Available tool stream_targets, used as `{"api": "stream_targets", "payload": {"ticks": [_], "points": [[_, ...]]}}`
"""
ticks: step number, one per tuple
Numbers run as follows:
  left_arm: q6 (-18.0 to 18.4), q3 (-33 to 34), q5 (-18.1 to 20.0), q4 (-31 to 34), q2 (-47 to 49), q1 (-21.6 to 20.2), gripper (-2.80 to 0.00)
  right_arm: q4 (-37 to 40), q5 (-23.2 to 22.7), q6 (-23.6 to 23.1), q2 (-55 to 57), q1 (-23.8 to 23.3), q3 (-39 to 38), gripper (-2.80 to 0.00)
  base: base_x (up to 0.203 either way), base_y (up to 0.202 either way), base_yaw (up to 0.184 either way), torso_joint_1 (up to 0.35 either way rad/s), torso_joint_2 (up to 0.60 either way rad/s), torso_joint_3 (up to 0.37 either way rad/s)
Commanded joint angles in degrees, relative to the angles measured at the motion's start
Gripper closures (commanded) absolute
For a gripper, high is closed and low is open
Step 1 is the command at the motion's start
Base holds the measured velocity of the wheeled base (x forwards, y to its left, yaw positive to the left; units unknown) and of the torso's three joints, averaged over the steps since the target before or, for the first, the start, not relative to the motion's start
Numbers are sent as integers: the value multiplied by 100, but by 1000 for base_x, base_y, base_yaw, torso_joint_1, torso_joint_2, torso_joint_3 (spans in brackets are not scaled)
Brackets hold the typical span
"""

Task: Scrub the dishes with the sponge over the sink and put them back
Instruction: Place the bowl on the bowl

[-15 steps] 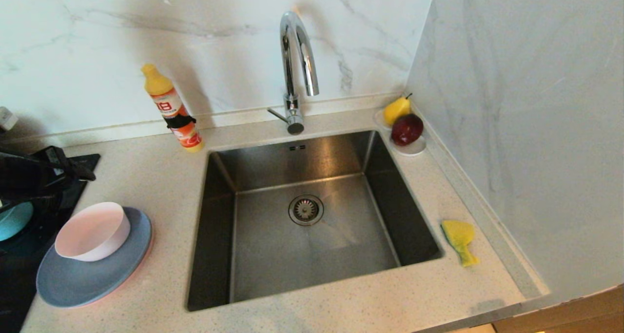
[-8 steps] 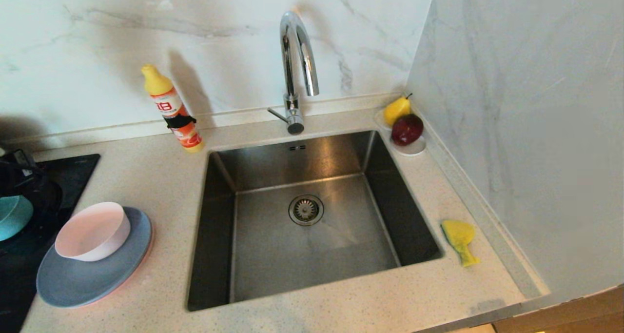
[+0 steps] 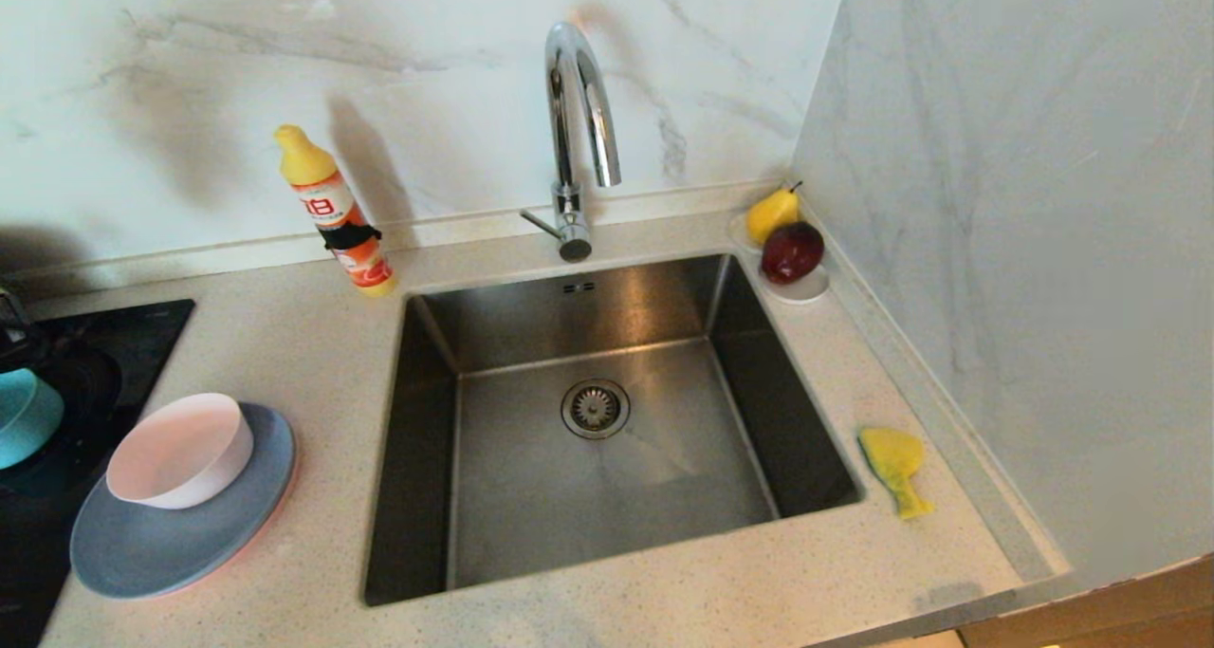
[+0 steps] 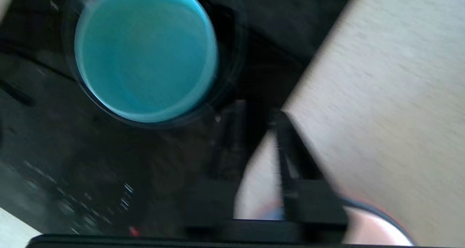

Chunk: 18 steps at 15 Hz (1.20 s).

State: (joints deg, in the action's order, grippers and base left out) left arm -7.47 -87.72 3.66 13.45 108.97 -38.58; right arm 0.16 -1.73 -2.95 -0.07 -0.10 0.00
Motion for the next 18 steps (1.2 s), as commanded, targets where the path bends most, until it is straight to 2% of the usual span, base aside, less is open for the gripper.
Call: {"api": "stream_targets", "payload": {"ticks": [1,3,11,18], "points": [[17,-281,148,-2,393,-139,-280,2,-3,-4,-1,1,0,0,0,0,0,0,0,0],[42,-454,416,0,600,-224,-280,-4,-3,-4,-1,5,0,0,0,0,0,0,0,0],[258,-1196,554,30,1317,-264,-280,2,-3,-4,-1,9,0,0,0,0,0,0,0,0],[246,-1714,645,70,1867,-264,-280,-1,-3,-4,-1,3,0,0,0,0,0,0,0,0]]}}
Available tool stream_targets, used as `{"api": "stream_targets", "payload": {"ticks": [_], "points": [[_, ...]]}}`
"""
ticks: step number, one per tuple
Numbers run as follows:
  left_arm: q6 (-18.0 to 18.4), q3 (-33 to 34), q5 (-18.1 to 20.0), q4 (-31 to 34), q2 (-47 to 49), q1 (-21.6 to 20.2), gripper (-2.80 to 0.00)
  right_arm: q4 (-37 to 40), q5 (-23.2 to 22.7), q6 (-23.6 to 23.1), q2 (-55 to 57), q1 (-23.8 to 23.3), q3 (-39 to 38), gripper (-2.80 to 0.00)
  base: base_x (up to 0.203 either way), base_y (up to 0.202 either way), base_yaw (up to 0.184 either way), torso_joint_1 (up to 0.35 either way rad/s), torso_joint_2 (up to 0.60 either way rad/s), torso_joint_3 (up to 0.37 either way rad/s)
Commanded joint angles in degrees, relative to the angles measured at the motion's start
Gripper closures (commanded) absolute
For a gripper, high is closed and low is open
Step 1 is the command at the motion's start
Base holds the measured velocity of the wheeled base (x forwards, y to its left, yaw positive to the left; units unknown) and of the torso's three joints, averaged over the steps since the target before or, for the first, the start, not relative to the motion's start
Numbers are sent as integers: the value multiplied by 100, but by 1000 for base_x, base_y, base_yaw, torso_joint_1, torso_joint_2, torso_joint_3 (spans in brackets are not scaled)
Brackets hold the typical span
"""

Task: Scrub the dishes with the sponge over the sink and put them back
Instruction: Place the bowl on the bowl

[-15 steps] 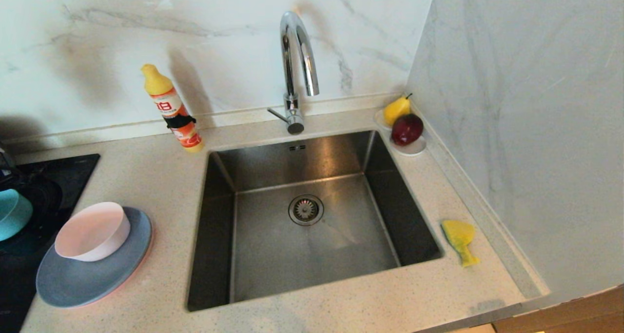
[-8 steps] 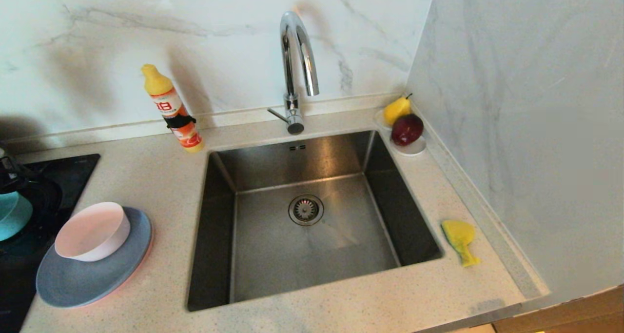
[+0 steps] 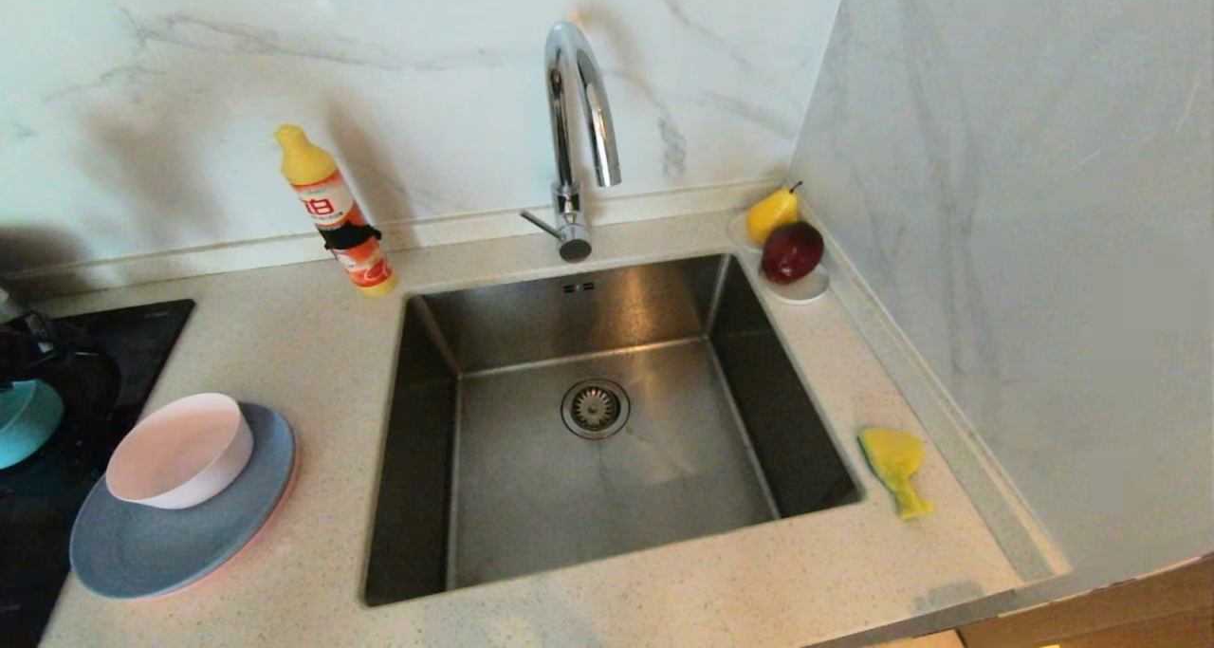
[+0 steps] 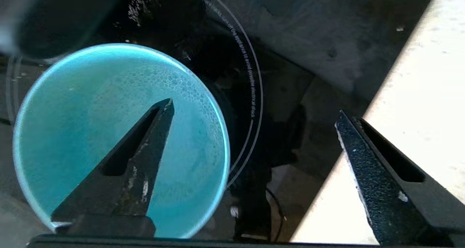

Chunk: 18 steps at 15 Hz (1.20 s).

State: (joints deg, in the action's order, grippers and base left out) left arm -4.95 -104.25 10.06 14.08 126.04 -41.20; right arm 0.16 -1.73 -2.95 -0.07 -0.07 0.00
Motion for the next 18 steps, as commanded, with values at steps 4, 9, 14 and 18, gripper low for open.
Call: {"api": "stream_targets", "payload": {"ticks": [4,9,14,18], "points": [[-24,-192,14,17,357,-2,-280,2,-3,-4,-1,6,0,0,0,0,0,0,0,0],[-41,-69,6,121,351,-2,-280,2,-3,-4,-1,7,0,0,0,0,0,0,0,0],[-68,-69,40,394,255,-2,0,2,-3,-4,-1,-1,0,0,0,0,0,0,0,0],[-152,-61,72,684,32,0,0,-5,-3,-4,-1,-1,0,0,0,0,0,0,0,0]]}}
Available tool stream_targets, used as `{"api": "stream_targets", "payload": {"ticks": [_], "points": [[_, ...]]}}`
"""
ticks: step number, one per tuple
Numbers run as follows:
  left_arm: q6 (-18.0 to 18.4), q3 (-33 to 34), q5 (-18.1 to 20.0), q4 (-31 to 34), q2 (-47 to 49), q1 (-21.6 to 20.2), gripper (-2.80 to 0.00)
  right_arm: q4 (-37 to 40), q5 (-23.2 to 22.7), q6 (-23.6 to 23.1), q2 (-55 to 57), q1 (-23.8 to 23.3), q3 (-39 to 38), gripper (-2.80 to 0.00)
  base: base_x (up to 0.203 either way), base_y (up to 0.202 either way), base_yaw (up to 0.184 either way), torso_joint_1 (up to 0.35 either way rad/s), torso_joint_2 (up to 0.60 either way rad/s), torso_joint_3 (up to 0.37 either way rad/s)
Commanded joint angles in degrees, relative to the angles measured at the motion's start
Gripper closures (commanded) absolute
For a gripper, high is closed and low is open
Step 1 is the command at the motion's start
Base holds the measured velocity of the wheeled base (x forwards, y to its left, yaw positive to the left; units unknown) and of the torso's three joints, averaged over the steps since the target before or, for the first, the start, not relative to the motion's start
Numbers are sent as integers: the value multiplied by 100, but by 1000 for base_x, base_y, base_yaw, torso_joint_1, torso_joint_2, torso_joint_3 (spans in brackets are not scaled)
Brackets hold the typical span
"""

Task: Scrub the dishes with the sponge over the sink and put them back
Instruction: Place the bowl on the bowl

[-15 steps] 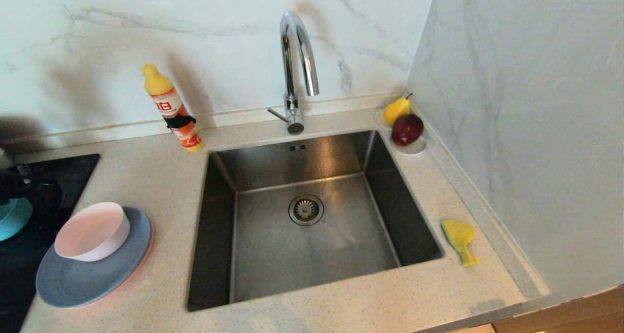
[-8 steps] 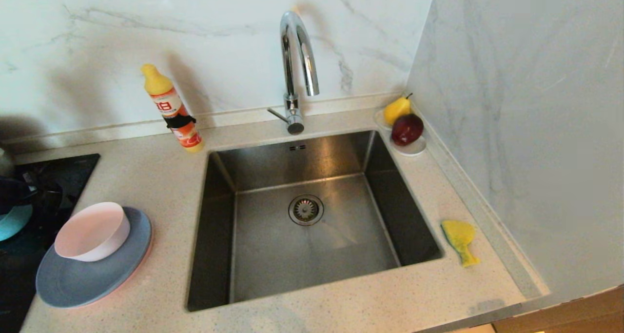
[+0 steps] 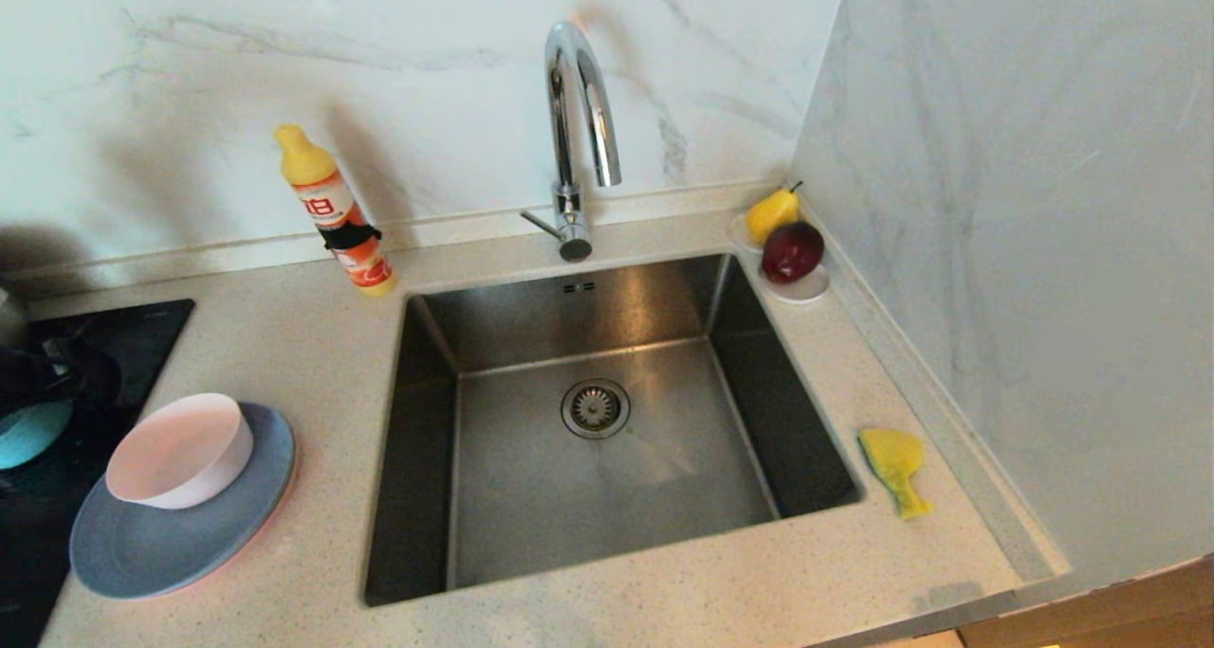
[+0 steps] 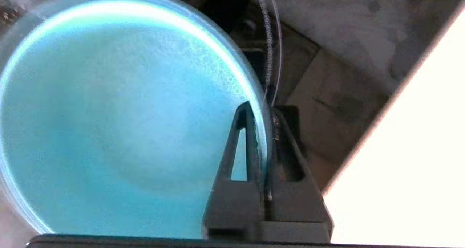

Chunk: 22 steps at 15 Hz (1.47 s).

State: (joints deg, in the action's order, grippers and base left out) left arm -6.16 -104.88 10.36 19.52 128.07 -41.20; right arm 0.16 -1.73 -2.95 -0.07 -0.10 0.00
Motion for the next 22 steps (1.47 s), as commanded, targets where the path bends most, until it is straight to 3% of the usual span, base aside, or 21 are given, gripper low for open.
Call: {"api": "stream_targets", "payload": {"ticks": [1,8,10,13,17,22], "points": [[-39,-4,125,293,-282,1,0,-3,-3,-4,-1,1,0,0,0,0,0,0,0,0],[-76,-6,443,1293,-1429,254,0,0,-3,-4,-1,4,0,0,0,0,0,0,0,0],[-130,12,568,1706,-1791,602,0,2,-3,-4,-1,4,0,0,0,0,0,0,0,0],[-241,241,471,1832,-2036,1360,0,-5,-3,-4,-1,3,0,0,0,0,0,0,0,0],[-391,1000,-30,1696,-2257,2249,0,-7,-3,-4,-1,1,0,0,0,0,0,0,0,0],[-541,2138,-661,491,-2343,2838,0,2,-3,-4,-1,5,0,0,0,0,0,0,0,0]]}}
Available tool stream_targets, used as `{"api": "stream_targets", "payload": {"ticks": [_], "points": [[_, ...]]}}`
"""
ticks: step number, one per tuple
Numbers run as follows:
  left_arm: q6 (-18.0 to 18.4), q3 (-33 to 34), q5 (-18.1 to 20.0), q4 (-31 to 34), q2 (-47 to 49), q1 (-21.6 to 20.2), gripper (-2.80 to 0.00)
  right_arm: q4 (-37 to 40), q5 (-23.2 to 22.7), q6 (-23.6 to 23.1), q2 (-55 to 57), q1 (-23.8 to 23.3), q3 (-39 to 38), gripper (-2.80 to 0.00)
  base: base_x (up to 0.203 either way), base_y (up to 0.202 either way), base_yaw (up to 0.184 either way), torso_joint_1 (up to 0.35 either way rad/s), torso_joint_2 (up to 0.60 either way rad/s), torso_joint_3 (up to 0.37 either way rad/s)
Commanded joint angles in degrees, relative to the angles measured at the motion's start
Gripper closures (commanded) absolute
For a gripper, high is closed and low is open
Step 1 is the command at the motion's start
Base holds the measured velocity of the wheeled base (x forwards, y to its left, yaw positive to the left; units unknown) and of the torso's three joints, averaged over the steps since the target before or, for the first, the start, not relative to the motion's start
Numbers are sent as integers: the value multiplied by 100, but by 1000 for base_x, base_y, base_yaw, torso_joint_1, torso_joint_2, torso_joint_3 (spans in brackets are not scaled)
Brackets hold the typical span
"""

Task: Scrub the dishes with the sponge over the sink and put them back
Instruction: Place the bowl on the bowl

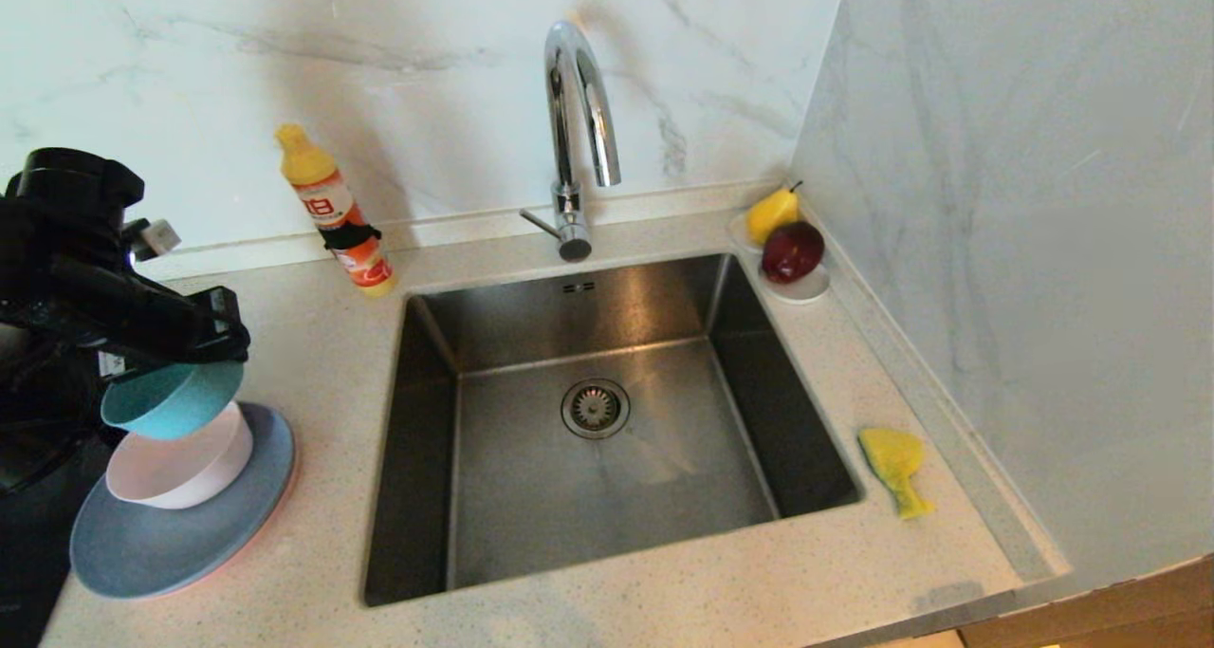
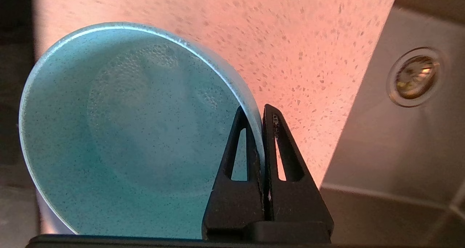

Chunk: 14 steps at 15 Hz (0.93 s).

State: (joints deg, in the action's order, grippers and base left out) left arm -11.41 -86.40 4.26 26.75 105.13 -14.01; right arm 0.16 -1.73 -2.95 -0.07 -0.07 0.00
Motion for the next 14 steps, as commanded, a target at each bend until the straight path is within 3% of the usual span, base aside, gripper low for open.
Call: {"api": "stream_targets", "payload": {"ticks": [1,10,14], "points": [[-19,332,-74,-291,-36,126,0,2,-3,-4,-1,-1,0,0,0,0,0,0,0,0],[14,145,-92,-235,-250,45,0,-7,-3,-4,-1,-1,0,0,0,0,0,0,0,0],[402,491,-100,-170,-398,-179,0,1,-3,-4,-1,6,0,0,0,0,0,0,0,0]]}}
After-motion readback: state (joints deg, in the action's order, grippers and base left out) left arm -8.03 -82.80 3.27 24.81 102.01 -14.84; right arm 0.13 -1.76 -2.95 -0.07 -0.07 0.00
